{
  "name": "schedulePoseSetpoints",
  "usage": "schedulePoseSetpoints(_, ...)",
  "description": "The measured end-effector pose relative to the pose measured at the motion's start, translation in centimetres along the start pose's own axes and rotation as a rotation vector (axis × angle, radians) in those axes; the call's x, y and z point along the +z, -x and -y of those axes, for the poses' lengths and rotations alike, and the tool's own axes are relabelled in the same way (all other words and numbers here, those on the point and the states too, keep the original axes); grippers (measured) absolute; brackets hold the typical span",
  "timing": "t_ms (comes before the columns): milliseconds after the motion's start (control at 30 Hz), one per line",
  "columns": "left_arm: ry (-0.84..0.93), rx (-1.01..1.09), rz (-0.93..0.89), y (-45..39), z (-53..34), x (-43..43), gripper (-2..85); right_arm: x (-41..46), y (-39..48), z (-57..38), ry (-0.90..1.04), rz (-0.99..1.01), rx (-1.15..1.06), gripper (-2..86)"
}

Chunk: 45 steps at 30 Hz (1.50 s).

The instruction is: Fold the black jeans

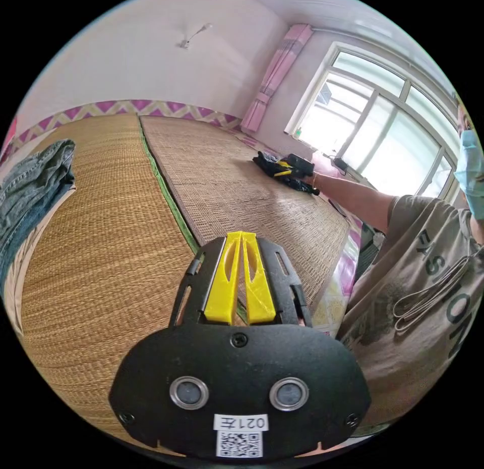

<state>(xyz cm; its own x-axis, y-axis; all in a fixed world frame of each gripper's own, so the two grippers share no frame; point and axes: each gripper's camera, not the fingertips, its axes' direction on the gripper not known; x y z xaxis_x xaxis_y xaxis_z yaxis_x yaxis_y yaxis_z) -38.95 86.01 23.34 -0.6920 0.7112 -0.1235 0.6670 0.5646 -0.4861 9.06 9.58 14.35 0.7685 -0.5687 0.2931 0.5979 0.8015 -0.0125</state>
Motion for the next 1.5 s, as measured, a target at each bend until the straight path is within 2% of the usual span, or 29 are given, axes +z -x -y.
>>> schedulePoseSetpoints(133, -0.004, -0.021, 0.003, -0.1, 0.1, -0.8, -1.0, -1.9, -7.3, -3.3, -0.12, 0.272, 0.435, 7.6)
schedulePoseSetpoints(233, -0.007, -0.054, 0.002, 0.4, 0.0, -1.5, -1.0, -2.9, -12.9, -7.6, -0.193, 0.394, 0.679, 7.5)
schedulePoseSetpoints(333, -0.026, -0.081, -0.001, 0.8, -0.1, -2.3, -1.0, -3.9, -17.9, -12.3, -0.262, 0.492, 0.872, 7.3)
schedulePoseSetpoints(400, -0.045, -0.105, -0.011, 1.1, -0.3, -2.9, -1.0, -5.4, -20.0, -14.2, -0.293, 0.51, 0.89, 7.1)
schedulePoseSetpoints(567, -0.073, -0.151, -0.042, 1.6, -1.0, -3.8, -1.0, -13.4, -21.2, -14.9, -0.438, 0.467, 0.796, 6.5)
schedulePoseSetpoints(667, -0.082, -0.188, -0.057, 1.9, -1.5, -4.2, -1.0, -19.8, -17.0, -11.8, -0.52, 0.44, 0.641, 6.2)
schedulePoseSetpoints(767, -0.099, -0.234, -0.101, 2.1, -2.2, -4.9, -1.0, -24.7, -8.1, -7.0, -0.574, 0.536, 0.45, 6.2)
schedulePoseSetpoints(833, -0.113, -0.269, -0.131, 2.3, -2.7, -5.5, -1.0, -27.1, 2.0, -3.3, -0.595, 0.638, 0.277, 6.2)
schedulePoseSetpoints(867, -0.123, -0.291, -0.142, 2.3, -3.2, -6.0, -1.0, -27.5, 4.9, -2.3, -0.592, 0.66, 0.232, 6.2)
schedulePoseSetpoints(933, -0.131, -0.321, -0.143, 2.4, -4.1, -6.7, -1.0, -28.9, 16.8, 0.8, -0.557, 0.632, 0.031, 6.2)
schedulePoseSetpoints(1000, -0.133, -0.353, -0.137, 2.4, -5.3, -7.9, -0.9, -29.7, 23.3, 1.7, -0.537, 0.659, -0.076, 6.2)
schedulePoseSetpoints(1100, -0.14, -0.362, -0.125, 2.3, -6.7, -10.0, -1.0, -30.9, 26.9, 0.5, -0.594, 0.545, -0.001, 6.3)
schedulePoseSetpoints(1200, -0.147, -0.366, -0.105, 2.3, -7.6, -11.2, -1.0, -30.8, 27.8, -0.5, -0.613, 0.603, 0.042, 6.6)
schedulePoseSetpoints(1300, -0.162, -0.374, -0.141, 2.4, -8.0, -11.7, -1.0, -30.1, 30.6, -1.2, -0.591, 0.536, 0.008, 7.6)
schedulePoseSetpoints(1500, -0.194, -0.373, -0.169, 1.5, -8.1, -13.9, -0.9, -28.6, 29.7, -4.1, -0.649, 0.667, 0.034, 12.5)
